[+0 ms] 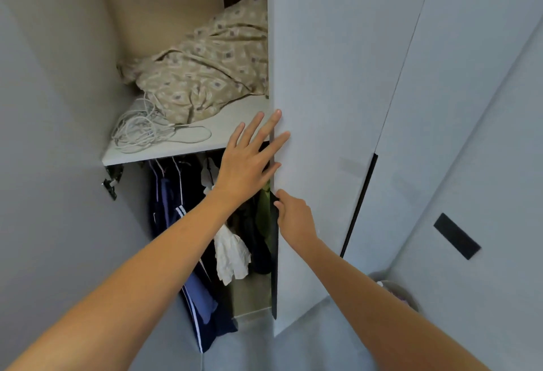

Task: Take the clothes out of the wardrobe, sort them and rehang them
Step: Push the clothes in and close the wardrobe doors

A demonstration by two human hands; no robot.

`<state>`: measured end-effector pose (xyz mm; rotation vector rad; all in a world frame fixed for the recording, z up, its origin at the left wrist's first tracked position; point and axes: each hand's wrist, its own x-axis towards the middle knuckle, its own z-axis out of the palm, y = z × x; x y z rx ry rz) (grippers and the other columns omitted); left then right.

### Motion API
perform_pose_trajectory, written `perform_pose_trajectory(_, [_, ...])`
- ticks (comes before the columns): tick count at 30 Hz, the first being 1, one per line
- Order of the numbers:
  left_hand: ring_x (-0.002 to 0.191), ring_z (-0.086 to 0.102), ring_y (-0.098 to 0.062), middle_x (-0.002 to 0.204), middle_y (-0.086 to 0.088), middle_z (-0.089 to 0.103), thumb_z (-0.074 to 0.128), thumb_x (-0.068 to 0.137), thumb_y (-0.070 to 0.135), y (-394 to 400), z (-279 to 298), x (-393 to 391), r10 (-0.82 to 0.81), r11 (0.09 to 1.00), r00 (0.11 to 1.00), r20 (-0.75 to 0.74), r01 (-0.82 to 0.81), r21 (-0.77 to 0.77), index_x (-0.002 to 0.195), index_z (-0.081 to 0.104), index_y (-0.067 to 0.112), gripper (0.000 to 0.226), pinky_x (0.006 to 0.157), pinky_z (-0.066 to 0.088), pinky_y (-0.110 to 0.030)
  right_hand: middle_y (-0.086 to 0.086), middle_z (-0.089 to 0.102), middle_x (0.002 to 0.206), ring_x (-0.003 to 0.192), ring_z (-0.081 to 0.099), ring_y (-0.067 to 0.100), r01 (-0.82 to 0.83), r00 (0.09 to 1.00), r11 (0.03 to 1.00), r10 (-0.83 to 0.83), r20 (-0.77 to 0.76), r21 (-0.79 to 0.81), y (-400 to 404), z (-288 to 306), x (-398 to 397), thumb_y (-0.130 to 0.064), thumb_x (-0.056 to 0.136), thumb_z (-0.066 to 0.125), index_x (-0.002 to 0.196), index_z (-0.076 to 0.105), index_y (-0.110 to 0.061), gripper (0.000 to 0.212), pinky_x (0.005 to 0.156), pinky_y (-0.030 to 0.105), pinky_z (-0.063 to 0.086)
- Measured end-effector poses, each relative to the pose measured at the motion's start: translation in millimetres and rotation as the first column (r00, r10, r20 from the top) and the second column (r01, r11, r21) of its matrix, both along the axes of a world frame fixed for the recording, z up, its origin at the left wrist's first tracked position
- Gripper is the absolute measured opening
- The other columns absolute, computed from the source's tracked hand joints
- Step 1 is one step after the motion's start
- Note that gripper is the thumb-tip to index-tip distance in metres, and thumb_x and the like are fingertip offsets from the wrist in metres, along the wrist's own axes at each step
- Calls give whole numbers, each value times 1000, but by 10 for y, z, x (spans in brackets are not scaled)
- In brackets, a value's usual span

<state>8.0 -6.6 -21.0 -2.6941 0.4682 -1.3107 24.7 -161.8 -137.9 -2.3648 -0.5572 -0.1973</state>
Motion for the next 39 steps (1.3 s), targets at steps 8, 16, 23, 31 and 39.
perform_pose_trajectory(8, [159, 23, -35, 175, -8, 16, 74, 98, 32, 426, -37, 578, 123, 992, 992, -26, -123, -10, 162, 39, 31, 73, 121, 33, -57, -9, 39, 59, 55, 46, 24, -92, 995, 992, 94, 14, -89, 465, -4, 697, -17, 108, 47, 87, 45, -13, 21, 54, 39, 40])
perform_pose_trajectory(16, [152, 40, -36, 174, -7, 17, 70, 102, 24, 623, -199, 1004, 143, 989, 990, 15, -142, -42, 161, 37, 31, 67, 113, 42, -57, 4, 64, 65, 57, 60, 32, -131, 985, 988, 139, 106, -77, 679, -81, 1111, -17, 105, 51, 84, 37, -21, 26, 50, 36, 35])
perform_pose_trajectory(23, [148, 44, -38, 174, -4, 15, 62, 107, 25, 546, -321, 974, 198, 976, 980, -5, -198, -92, 161, 37, 30, 60, 114, 41, -57, 6, 60, 59, 53, 59, 35, -131, 973, 990, 139, 184, -52, 655, -125, 1130, -19, 103, 60, 88, 53, -16, 17, 48, 32, 29])
perform_pose_trajectory(31, [157, 30, -30, 173, -2, 26, 57, 108, 42, 452, -222, 338, 355, 924, 929, -103, -365, -110, 163, 36, 25, 62, 121, 35, -51, -2, 65, 93, 89, 65, 24, -133, 991, 990, 131, 31, 45, 556, -269, 932, -28, 105, 53, 103, 58, -17, 12, 64, 33, 43])
perform_pose_trajectory(39, [157, 30, -27, 169, -1, 35, 52, 107, 42, 689, -292, -1178, 502, 842, 840, -204, -529, -108, 165, 32, 28, 62, 123, 32, -47, 2, 43, 154, 143, 38, 22, -245, 969, 965, 241, 60, 91, 660, -376, -219, -25, 100, 63, 152, 44, -16, 57, 115, 42, 45])
